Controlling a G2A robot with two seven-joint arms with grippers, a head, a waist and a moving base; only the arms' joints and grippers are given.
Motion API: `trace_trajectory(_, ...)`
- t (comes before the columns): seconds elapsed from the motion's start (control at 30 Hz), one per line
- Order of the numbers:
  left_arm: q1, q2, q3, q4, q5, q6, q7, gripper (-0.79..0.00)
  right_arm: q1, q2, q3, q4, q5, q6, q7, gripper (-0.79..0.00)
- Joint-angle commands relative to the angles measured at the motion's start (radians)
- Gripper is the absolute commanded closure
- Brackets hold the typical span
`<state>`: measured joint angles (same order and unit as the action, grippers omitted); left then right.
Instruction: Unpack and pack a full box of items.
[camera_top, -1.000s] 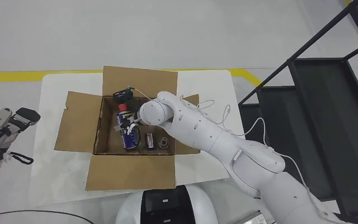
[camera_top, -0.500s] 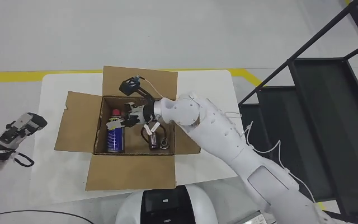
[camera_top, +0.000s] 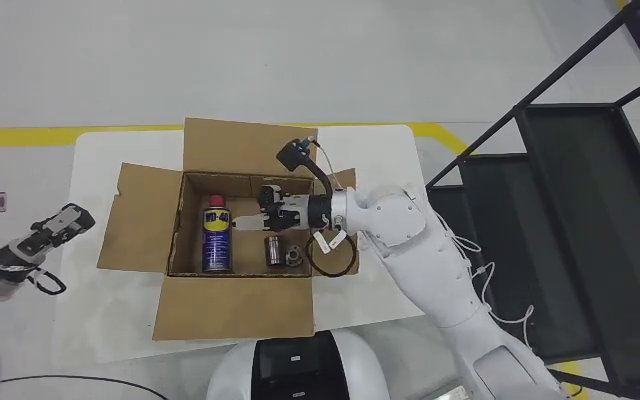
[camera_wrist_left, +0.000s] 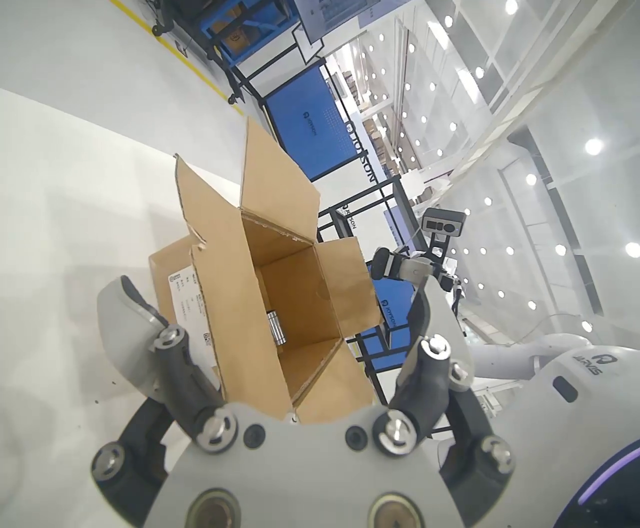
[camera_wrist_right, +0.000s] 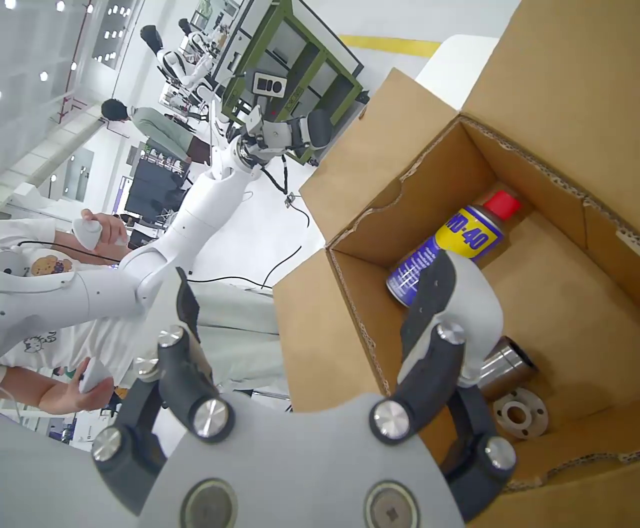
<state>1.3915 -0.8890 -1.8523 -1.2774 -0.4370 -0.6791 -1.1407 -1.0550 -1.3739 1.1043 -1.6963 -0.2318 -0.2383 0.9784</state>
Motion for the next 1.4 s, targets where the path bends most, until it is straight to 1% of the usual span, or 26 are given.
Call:
trace_trajectory(0.0, 0.014, -0.004, 0.011, -0.013, -0.020, 0.041, 0.037, -0.785, 0.000, 0.000, 0.000, 0.000, 0.000, 0.000, 0.000, -0.785)
trace_trajectory(0.1, 0.032, -0.006, 0.022, -0.040, -0.032, 0.062, 0.053, -0.785, -0.005, -0.001, -0.015, -0.013, 0.008, 0.011, -0.014, -0.785)
trace_trajectory(0.2, 0.024, -0.008, 0.039, -0.033, -0.067, 0.075, 0.034, -0.785, -0.009, 0.002, 0.000, -0.033, 0.065, 0.019, -0.021, -0.785)
trace_trajectory(0.3, -0.013, -0.004, 0.051, 0.006, -0.010, 0.025, 0.020, -0.785, -0.051, 0.016, 0.080, -0.071, 0.097, 0.041, -0.043, -0.785)
trace_trajectory(0.4, -0.047, -0.006, 0.084, 0.041, 0.013, 0.013, 0.017, -0.785, -0.119, 0.032, 0.169, -0.134, 0.087, 0.049, -0.075, -0.785)
trace_trajectory(0.47, -0.070, -0.004, 0.099, 0.062, 0.054, -0.008, 0.015, -0.785, -0.173, 0.043, 0.224, -0.180, 0.052, 0.059, -0.103, -0.785)
trace_trajectory(0.6, -0.101, -0.007, 0.143, 0.086, 0.059, -0.011, 0.011, -0.785, -0.279, 0.054, 0.304, -0.254, -0.002, 0.085, -0.208, -0.785)
trace_trajectory(0.73, -0.117, -0.005, 0.189, 0.088, 0.037, 0.008, -0.009, -0.785, -0.390, 0.059, 0.350, -0.303, -0.062, 0.150, -0.333, -0.785)
trace_trajectory(0.9, -0.136, 0.004, 0.200, 0.107, 0.022, 0.012, -0.013, -0.785, -0.468, 0.058, 0.357, -0.324, -0.095, 0.208, -0.463, -0.785)
trace_trajectory(1.0, -0.141, 0.014, 0.182, 0.103, -0.054, 0.046, -0.046, -0.785, -0.508, 0.057, 0.357, -0.322, -0.125, 0.255, -0.544, -0.785)
trace_trajectory(1.1, -0.129, 0.021, 0.175, 0.066, -0.168, 0.117, -0.118, -0.785, -0.528, 0.056, 0.341, -0.307, -0.135, 0.299, -0.563, -0.785)
trace_trajectory(1.17, -0.121, 0.026, 0.172, 0.042, -0.224, 0.164, -0.165, -0.785, -0.526, 0.056, 0.328, -0.289, -0.132, 0.316, -0.549, -0.785)
trace_trajectory(1.27, -0.116, 0.031, 0.175, 0.016, -0.240, 0.190, -0.190, -0.785, -0.513, 0.055, 0.308, -0.256, -0.091, 0.321, -0.537, -0.785)
trace_trajectory(1.37, -0.116, 0.033, 0.179, -0.002, -0.277, 0.206, -0.206, -0.785, -0.495, 0.053, 0.282, -0.242, -0.055, 0.285, -0.522, -0.785)
